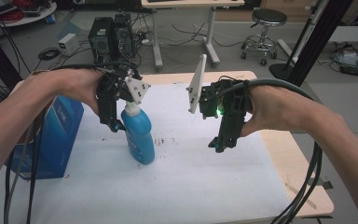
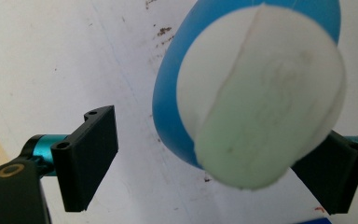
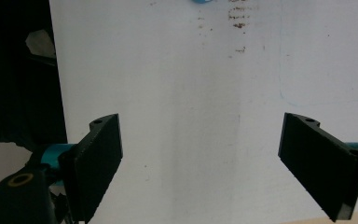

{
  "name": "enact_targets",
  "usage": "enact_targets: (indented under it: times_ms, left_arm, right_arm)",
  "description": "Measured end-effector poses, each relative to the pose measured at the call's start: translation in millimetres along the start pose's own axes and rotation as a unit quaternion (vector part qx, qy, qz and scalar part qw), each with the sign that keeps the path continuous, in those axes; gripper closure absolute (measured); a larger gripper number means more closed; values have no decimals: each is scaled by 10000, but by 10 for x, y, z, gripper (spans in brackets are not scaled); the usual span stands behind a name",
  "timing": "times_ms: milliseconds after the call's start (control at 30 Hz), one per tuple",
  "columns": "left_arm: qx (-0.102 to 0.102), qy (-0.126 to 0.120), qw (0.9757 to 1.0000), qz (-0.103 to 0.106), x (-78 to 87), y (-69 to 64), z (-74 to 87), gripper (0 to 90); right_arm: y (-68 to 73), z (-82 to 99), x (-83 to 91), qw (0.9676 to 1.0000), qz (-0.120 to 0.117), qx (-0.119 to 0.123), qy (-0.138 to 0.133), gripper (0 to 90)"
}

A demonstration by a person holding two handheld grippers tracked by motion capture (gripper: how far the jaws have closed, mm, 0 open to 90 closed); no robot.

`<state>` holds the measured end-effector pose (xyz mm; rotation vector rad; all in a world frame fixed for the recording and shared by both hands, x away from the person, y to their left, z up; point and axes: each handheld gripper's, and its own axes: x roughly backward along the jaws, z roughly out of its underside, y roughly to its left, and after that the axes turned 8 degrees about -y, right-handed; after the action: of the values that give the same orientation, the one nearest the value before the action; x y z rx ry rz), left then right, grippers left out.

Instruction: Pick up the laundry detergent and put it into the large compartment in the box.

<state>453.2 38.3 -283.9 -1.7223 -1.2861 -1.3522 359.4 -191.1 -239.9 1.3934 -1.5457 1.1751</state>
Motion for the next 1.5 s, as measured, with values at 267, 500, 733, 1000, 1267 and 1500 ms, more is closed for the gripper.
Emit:
enact_targets:
  times_ms: [267, 500, 733, 1000, 1267, 1500]
  left_arm:
    - [-459, -29, 9988, 185, -45, 14, -74, 132]
    - [-696, -15, 9969, 358, -90, 22, -118, 167]
    - [-897, 32, 9949, 467, -86, 26, -161, 204]
    - [-1250, 183, 9900, 630, -94, 29, -220, 235]
    - [-1400, 229, 9873, 716, -107, 22, -242, 285]
    - [-1482, 229, 9858, 751, -86, 14, -272, 334]
  right_arm:
    - [18, 9, 13, 10000, 31, 11, 1, 128]
    - [30, 11, 14, 10000, 31, 22, 16, 127]
    - [29, 23, 13, 10000, 39, -6, 29, 128]
    - [16, 69, 2, 10000, 41, -51, 44, 128]
    - [1, 95, -25, 10000, 28, -66, 48, 128]
    - [-2, 96, -22, 10000, 27, -77, 48, 127]
